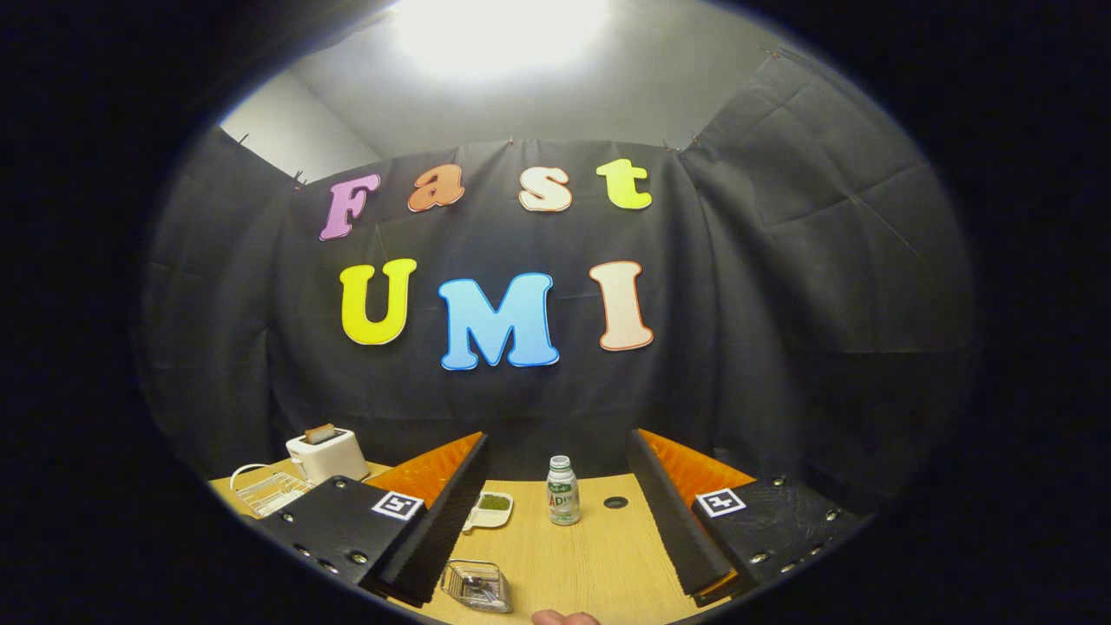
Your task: Take the plate from the dish rack, then take the spoon from the basket and place it into the plate.
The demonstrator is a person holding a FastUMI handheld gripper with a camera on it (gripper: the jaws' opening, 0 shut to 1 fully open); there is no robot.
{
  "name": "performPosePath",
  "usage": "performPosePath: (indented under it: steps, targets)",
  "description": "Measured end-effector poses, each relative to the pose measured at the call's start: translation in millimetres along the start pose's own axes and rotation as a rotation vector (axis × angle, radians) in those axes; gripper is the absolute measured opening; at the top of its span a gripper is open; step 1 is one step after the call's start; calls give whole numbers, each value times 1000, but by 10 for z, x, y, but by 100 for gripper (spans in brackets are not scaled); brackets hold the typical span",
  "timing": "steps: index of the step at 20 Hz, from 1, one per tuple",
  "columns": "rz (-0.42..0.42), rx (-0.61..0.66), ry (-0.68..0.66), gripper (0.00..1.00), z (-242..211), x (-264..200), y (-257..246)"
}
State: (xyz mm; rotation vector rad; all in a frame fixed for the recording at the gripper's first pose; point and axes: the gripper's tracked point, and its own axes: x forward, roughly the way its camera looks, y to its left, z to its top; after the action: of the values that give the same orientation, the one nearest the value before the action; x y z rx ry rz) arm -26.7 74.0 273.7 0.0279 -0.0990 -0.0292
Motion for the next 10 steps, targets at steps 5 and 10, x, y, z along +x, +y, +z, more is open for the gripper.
performPosePath:
  steps: [5,10]
  targets:
    - [-26,-22,1,98,188,90,549]
    - [51,2,19,99,201,273,1177]
